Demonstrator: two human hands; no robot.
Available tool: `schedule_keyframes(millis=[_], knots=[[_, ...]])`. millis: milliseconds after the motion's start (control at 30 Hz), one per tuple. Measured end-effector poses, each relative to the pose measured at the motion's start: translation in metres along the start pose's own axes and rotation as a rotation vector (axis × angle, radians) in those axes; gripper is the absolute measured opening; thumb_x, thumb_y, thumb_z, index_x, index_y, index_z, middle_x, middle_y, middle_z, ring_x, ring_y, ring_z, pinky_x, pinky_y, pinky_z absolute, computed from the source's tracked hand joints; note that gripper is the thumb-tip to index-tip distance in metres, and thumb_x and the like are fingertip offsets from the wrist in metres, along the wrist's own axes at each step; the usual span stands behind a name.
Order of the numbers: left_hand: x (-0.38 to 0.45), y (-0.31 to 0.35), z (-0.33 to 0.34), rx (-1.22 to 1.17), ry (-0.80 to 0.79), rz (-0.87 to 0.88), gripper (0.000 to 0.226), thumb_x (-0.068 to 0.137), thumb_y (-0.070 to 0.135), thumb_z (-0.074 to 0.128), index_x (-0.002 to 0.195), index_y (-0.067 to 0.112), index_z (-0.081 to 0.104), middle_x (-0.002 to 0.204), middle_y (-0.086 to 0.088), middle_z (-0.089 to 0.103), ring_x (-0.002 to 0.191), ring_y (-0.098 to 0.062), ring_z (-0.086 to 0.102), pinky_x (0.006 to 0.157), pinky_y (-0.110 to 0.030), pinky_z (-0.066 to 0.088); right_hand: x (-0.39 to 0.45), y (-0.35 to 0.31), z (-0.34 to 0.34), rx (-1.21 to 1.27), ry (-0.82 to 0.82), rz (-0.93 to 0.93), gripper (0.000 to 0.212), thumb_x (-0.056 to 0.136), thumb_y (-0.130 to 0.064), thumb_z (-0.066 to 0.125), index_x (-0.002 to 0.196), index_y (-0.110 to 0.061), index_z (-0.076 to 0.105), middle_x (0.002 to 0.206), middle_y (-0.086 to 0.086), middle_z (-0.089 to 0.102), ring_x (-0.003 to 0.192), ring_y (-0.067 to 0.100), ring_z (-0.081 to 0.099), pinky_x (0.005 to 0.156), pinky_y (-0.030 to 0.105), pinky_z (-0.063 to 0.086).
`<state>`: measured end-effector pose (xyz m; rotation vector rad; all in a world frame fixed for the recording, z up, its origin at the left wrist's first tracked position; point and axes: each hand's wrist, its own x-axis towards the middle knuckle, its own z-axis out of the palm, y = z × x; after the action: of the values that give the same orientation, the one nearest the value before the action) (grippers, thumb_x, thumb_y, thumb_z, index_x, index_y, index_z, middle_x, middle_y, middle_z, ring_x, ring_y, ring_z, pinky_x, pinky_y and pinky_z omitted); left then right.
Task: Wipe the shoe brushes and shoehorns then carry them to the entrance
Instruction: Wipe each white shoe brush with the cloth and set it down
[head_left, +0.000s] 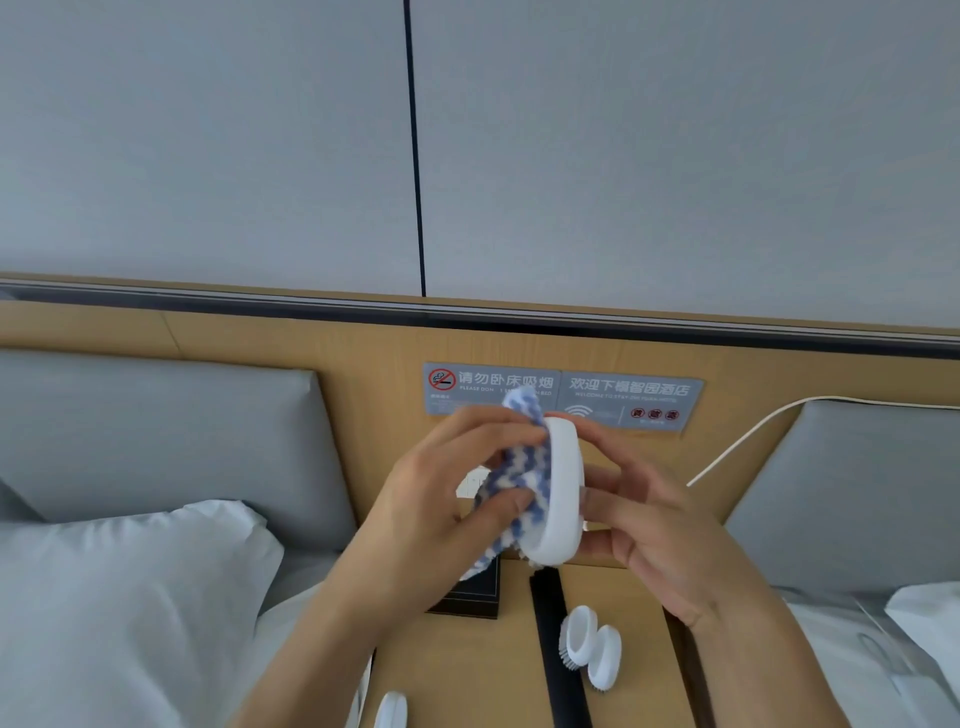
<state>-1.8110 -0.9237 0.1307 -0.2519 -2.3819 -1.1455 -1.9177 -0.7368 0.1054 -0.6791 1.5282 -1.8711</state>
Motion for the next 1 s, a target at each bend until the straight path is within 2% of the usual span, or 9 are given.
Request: schedule_keyframes(millis=[67,167,267,367,567,667,733,833,1000], knots=[[0.002,-0.002,0.002,0.002,0.063,-0.03,0.046,0.083,0.007,0.074,0.125,0.024,0.063,0.128,0.014,0.054,0.116,-0.016,0.057,0.093,-0.025,0.05,0.0,0.0,0.001,-0.008,-0.019,-0.015,0.057,0.086,-0.019,0.075,0.139,-0.032,0.056,0.124,0.019,0.068,0.11,0.041,0.068,0.082,0.054,0.059],[0.003,-0.004,0.004,0.026,0.073,-0.017,0.043,0.086,0.012,0.072,0.127,0.021,0.064,0.133,0.014,0.055,0.121,-0.012,0.056,0.096,-0.027,0.05,-0.001,0.002,0.002,0.009,-0.015,-0.034,0.057,0.086,-0.023,0.078,0.138,-0.032,0.057,0.123,0.02,0.068,0.11,0.04,0.069,0.081,0.049,0.06],[0.002,-0.003,0.008,0.088,0.034,0.049,0.034,0.09,0.012,0.063,0.123,0.021,0.068,0.137,0.013,0.055,0.123,-0.01,0.055,0.095,-0.028,0.05,-0.001,0.005,0.002,0.069,0.024,-0.033,0.052,0.086,-0.019,0.075,0.135,-0.032,0.061,0.122,0.02,0.07,0.108,0.041,0.069,0.079,0.047,0.061],[-0.002,-0.008,0.013,0.073,-0.049,0.111,0.027,0.093,0.006,0.062,0.114,0.019,0.073,0.136,0.014,0.057,0.123,-0.015,0.054,0.095,-0.032,0.048,-0.002,0.006,-0.002,0.113,0.094,-0.026,0.05,0.08,-0.015,0.072,0.127,-0.031,0.067,0.118,0.021,0.071,0.103,0.04,0.072,0.073,0.044,0.061],[-0.01,-0.023,0.006,-0.167,-0.261,-0.01,0.023,0.093,0.005,0.064,0.111,0.015,0.074,0.135,0.013,0.061,0.126,-0.019,0.054,0.102,-0.038,0.045,-0.006,0.012,-0.004,0.126,0.12,0.001,0.051,0.076,-0.017,0.073,0.125,-0.03,0.068,0.116,0.02,0.073,0.099,0.04,0.073,0.071,0.043,0.062],[-0.012,-0.028,-0.001,-0.305,-0.291,-0.073,0.023,0.089,0.004,0.068,0.109,0.013,0.076,0.132,0.008,0.064,0.126,-0.019,0.057,0.101,-0.041,0.049,-0.005,0.017,-0.003,0.154,0.156,0.021,0.05,0.074,-0.016,0.073,0.122,-0.03,0.07,0.113,0.019,0.074,0.094,0.037,0.075,0.066,0.04,0.061],[-0.015,-0.028,0.005,-0.385,-0.241,-0.101,0.023,0.086,0.005,0.072,0.108,0.012,0.076,0.13,0.005,0.066,0.126,-0.02,0.058,0.102,-0.044,0.05,-0.002,0.019,-0.002,0.188,0.196,0.034,0.049,0.076,-0.013,0.071,0.123,-0.028,0.069,0.11,0.021,0.074,0.089,0.036,0.075,0.065,0.039,0.061],[-0.019,-0.023,0.023,-0.465,-0.042,-0.161,0.028,0.08,0.001,0.076,0.105,0.014,0.075,0.127,0.004,0.068,0.12,-0.018,0.063,0.099,-0.045,0.053,0.0,0.021,0.003,0.254,0.263,0.019,0.051,0.077,-0.012,0.07,0.127,-0.025,0.065,0.107,0.022,0.075,0.086,0.036,0.075,0.064,0.039,0.061],[-0.02,-0.014,0.048,-0.286,0.266,-0.254,0.047,0.073,0.011,0.085,0.113,0.031,0.07,0.117,0.014,0.07,0.108,-0.009,0.066,0.089,-0.027,0.055,0.006,0.026,0.027,0.363,0.403,-0.047,0.051,0.083,-0.012,0.07,0.13,-0.026,0.058,0.108,0.019,0.075,0.087,0.034,0.076,0.061,0.033,0.06]])
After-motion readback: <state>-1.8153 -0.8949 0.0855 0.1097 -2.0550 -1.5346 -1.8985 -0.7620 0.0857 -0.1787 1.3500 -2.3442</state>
